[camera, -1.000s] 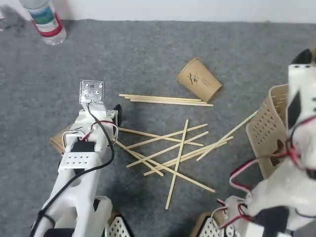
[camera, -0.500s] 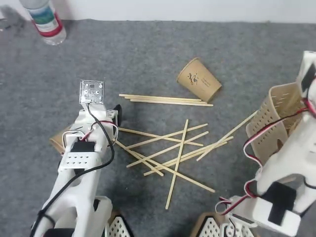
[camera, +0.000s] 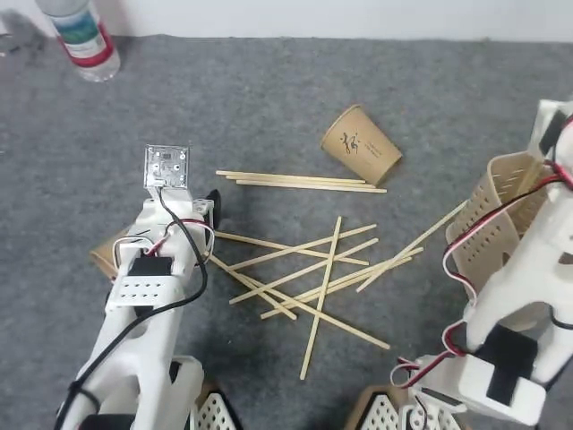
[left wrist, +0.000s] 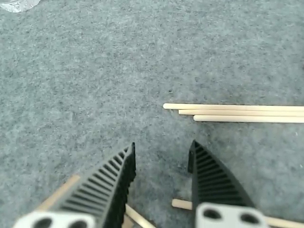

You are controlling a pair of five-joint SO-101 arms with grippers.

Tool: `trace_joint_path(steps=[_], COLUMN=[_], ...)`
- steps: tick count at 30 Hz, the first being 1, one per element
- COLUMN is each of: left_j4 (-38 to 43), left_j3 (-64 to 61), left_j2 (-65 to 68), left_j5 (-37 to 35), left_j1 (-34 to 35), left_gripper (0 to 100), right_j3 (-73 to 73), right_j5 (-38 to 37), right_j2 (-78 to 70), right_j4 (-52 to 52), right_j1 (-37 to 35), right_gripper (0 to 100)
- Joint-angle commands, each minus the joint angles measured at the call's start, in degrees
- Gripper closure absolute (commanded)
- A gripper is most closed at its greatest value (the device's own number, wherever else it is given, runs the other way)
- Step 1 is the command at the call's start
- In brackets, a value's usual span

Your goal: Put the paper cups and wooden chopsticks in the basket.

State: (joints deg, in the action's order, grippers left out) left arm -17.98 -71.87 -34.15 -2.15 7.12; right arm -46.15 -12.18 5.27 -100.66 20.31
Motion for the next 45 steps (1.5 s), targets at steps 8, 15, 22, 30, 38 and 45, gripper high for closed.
trace_joint_path(steps=[8,15,22,30,38,45], left_j4=[1.6,1.7,1.7,1.7,1.7,1.7], left_j3=[0.3,0.2,0.2,0.2,0.2,0.2], left_j2=[-1.6,-1.6,-1.6,-1.6,-1.6,-1.6], left_j5=[-0.5,-0.4,-0.4,-0.4,-0.4,-0.4], left_j1=[0.2,0.1,0.1,0.1,0.0,0.0], left_gripper=[82,82,82,82,82,82], right_j3=[-0.1,-0.1,0.0,0.1,3.3,17.5], right_j5=[0.6,0.6,0.6,3.2,2.8,2.8], right_j2=[0.2,0.2,0.2,0.2,6.6,25.1], right_j4=[-1.9,-1.9,-1.9,-2.0,-2.3,-1.7], right_j1=[-0.4,-0.4,-0.4,-0.7,-3.7,-20.0], right_gripper=[87.9,85.2,85.2,85.2,85.2,85.0])
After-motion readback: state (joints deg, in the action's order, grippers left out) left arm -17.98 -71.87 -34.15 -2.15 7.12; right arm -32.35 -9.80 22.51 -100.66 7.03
